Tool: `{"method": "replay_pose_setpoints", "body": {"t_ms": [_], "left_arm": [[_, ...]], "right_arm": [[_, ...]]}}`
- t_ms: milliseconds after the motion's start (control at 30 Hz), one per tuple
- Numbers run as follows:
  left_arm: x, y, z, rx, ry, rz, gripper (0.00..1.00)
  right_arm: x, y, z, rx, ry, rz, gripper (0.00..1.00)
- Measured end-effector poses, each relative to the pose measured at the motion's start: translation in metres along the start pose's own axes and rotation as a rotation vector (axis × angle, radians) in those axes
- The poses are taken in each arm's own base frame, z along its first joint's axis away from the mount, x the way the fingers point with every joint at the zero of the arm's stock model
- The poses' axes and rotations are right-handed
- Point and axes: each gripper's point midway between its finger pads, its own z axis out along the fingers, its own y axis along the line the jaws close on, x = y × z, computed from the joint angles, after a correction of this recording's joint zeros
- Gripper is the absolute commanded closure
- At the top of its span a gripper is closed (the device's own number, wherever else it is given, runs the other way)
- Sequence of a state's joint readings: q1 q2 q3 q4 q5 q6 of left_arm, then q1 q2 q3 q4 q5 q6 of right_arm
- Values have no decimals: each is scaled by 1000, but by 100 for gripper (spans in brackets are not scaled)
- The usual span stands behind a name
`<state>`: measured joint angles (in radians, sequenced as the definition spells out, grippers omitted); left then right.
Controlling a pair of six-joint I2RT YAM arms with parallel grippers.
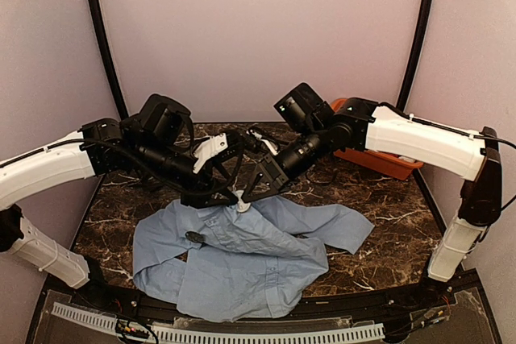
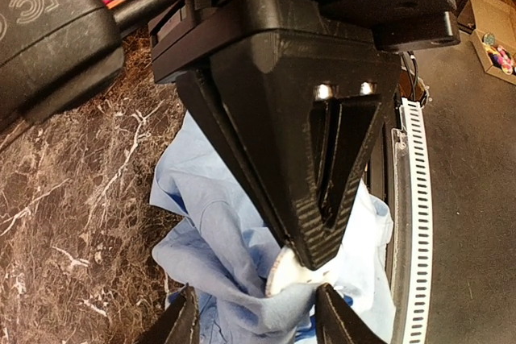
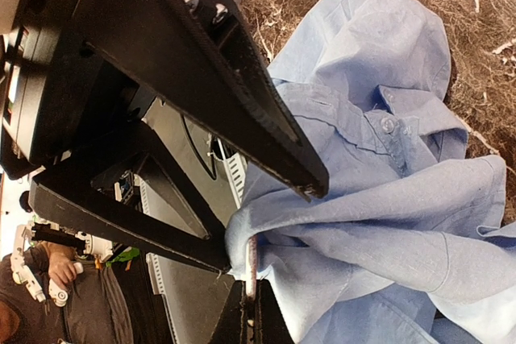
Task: Pin the brooch onto the clothing
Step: Pin the brooch to the flattened clothing.
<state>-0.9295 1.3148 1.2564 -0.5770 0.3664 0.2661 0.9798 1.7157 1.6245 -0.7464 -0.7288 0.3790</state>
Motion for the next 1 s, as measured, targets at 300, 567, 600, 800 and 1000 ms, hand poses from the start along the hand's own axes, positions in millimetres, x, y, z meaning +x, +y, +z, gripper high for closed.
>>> {"method": "replay_pose_setpoints", "body": {"t_ms": [300, 567, 600, 800, 1000], "left_arm": [[1, -2, 4, 15, 7, -2, 55], [1, -3, 5, 23, 8, -4, 60], [1, -3, 6, 24, 9, -5, 62], [1, -4, 7, 27, 12, -11, 66], [1, -5, 8, 28, 14, -15, 69]], "right_arm": [[2, -1, 0, 4, 7, 9, 100], [2, -2, 0, 5, 8, 11, 100], [2, -2, -1, 6, 8, 11, 100], [2, -3, -1, 10, 9, 14, 100], [2, -4, 0, 12, 8, 19, 100]]}}
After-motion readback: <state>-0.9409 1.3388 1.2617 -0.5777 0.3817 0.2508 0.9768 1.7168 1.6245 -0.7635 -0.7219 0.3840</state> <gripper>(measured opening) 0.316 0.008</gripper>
